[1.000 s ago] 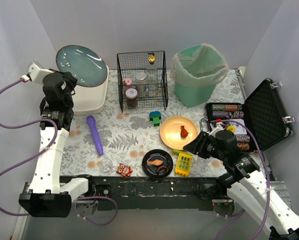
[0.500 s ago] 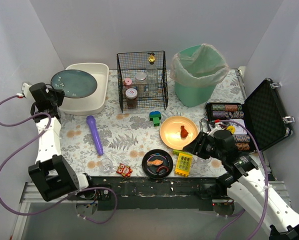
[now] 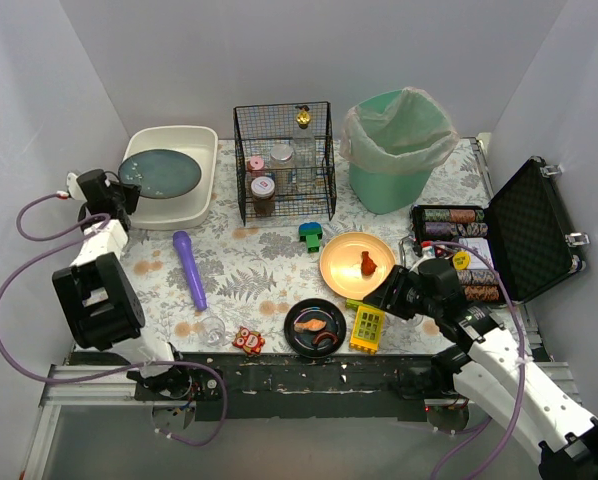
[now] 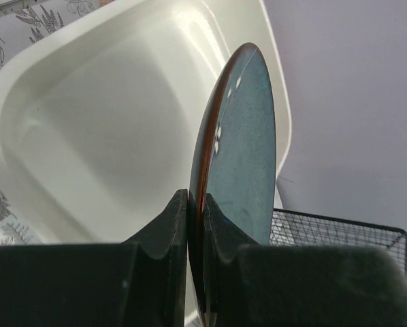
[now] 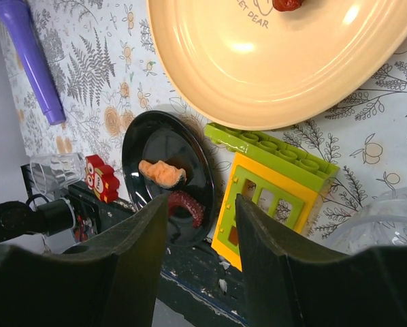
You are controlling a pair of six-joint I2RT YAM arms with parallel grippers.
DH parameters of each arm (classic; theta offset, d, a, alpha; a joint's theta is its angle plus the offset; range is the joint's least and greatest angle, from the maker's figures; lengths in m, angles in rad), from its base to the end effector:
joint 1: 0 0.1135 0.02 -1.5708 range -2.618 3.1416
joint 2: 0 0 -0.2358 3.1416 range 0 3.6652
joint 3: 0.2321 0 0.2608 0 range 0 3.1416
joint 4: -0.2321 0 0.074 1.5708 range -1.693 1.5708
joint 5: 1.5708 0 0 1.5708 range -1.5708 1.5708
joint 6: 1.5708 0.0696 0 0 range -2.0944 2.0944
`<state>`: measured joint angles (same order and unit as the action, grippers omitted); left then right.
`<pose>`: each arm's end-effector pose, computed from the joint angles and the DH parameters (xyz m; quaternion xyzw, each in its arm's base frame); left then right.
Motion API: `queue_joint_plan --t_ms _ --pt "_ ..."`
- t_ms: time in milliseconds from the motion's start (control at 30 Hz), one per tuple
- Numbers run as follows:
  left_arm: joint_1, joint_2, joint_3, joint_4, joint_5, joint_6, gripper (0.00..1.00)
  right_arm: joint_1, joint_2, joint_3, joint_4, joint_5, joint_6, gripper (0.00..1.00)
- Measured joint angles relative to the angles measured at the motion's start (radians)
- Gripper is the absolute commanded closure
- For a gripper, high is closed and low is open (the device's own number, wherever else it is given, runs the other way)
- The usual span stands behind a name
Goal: Clear the kitchen counter
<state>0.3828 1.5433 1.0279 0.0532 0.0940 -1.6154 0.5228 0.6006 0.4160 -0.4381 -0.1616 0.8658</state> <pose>0.3662 0.1404 0.2124 -0.7009 0.4803 -0.3365 0.4059 0.1693 0.1105 0.1759 0.1150 0.8801 0.3463 0.3037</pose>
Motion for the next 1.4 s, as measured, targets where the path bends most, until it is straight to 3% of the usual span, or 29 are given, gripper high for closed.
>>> queue_joint_plan --t_ms 300,900,1067,1233,1400 --pt "0.0 0.263 0.058 0.072 0.003 -0.013 1.0 0.0 0.024 -0.034 0.064 -0.024 0.023 0.48" --pt "-0.013 0.48 0.237 0.143 -0.026 0.043 1.0 0.0 0.12 -0.037 0.129 -0.047 0.034 0.48" --pt "-0.036 0.488 0.251 0.151 -0.032 0.065 0.84 0.0 0.132 -0.037 0.134 -0.047 0.033 0.49" --pt "-0.055 0.514 0.279 0.157 -0.031 0.074 0.63 0.0 0.134 -0.037 0.135 -0.047 0.033 0.49" --pt "-0.06 0.556 0.306 0.152 -0.037 0.076 0.52 0.0 0.134 -0.037 0.135 -0.047 0.033 0.5"
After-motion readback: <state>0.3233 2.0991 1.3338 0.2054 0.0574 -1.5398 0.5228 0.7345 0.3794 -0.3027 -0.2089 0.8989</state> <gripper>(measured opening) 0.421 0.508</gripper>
